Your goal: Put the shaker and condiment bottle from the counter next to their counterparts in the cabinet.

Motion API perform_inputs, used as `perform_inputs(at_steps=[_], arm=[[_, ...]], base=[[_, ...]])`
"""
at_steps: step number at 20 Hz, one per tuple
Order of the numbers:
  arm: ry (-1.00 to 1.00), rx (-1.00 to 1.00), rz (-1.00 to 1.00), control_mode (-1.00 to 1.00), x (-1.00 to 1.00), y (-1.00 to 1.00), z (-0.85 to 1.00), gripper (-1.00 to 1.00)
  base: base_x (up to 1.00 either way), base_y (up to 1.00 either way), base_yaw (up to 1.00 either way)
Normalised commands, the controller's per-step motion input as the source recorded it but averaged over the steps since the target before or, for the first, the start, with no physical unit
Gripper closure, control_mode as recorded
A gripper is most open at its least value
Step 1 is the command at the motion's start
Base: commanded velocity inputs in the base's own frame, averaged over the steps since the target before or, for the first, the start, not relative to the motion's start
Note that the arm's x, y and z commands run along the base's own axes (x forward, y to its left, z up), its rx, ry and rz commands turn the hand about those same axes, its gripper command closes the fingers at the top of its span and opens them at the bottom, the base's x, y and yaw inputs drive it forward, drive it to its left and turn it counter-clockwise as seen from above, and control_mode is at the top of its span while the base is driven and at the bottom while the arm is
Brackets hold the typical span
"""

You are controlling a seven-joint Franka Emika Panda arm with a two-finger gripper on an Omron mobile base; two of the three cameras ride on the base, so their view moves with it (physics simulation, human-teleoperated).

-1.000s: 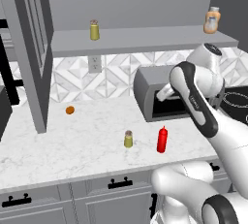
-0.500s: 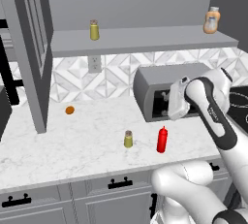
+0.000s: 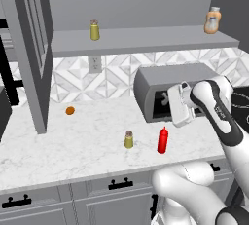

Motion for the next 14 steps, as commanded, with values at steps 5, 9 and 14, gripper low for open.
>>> perform_inputs(at_steps=[5,9,14], arm=[[0.00,0.00,0.00,-1.00,0.00,-0.17,-0.35,-1.00],[0.00,0.01,0.00,-1.00,0.00,-0.22,-0.56,-1.00],[0.00,0.02,0.00,-1.00,0.00,-0.08,-0.45,-1.00]], base=[[0.00,0.00,0.00],[0.00,0.00,0.00],[0.00,0.00,0.00]])
